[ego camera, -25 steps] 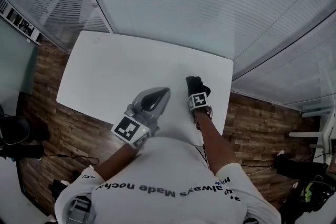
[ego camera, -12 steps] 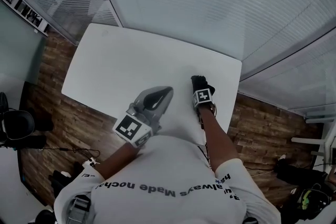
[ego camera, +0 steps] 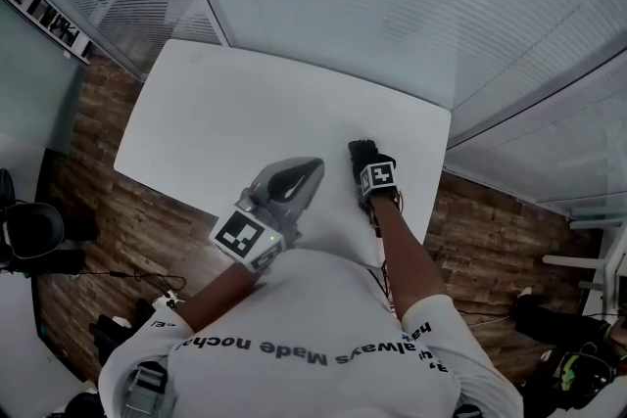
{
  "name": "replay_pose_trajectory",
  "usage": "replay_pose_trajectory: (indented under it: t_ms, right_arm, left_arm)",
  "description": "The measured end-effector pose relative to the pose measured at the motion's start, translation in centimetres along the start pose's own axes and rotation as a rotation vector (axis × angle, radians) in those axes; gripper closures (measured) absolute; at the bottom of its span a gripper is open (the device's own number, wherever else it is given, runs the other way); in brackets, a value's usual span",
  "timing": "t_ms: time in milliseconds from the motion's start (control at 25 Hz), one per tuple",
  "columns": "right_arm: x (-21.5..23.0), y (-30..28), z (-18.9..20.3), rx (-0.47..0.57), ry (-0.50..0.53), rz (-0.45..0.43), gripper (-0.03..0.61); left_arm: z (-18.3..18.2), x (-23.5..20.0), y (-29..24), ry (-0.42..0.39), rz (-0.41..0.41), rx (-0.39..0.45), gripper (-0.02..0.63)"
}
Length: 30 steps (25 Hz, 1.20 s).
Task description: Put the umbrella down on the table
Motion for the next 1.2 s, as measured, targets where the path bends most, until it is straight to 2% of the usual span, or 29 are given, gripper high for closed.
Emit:
replay_pose_trajectory:
  t_ms: [280,560,920,1080,1200]
  right_arm:
    - [-0.2,0.7,0.9,0.050,0.019,0.006,0.301]
    - [-0.8,5.3,1.5,0.199,0.065,0.021,0.347]
    - [-0.1,13.8,2.6,0.496,0.047,-0.041,0.383]
    - [-1.6,19.4,3.4,0.670,0.106,-0.057,0.405]
    - [-3.4,23.9,4.4,0.809,0.177,-0.037,0.416]
  left_arm:
    - [0.2,0.6,-0.4,-0.002,0.018,0.000,0.611]
    - [-0.1,1.1,-0.8,0.000,0.044,-0.001,0.611]
    - [0.2,1.3,-1.8,0.005,0.063,0.000,0.611]
    - [-0.2,1.2,-2.2,0.003,0.066,0.000,0.611]
    - [-0.2,1.2,-2.4,0.001,0.065,0.004,0.611]
Point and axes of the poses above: the fingertips, and each gripper's own axes: y backward along the fingers, x to its right, z out of its underside, the point moved 8 cm from there along y, backward along the fingers, and after that the axes turned 9 degrees about -x, right-handed, at the moved point
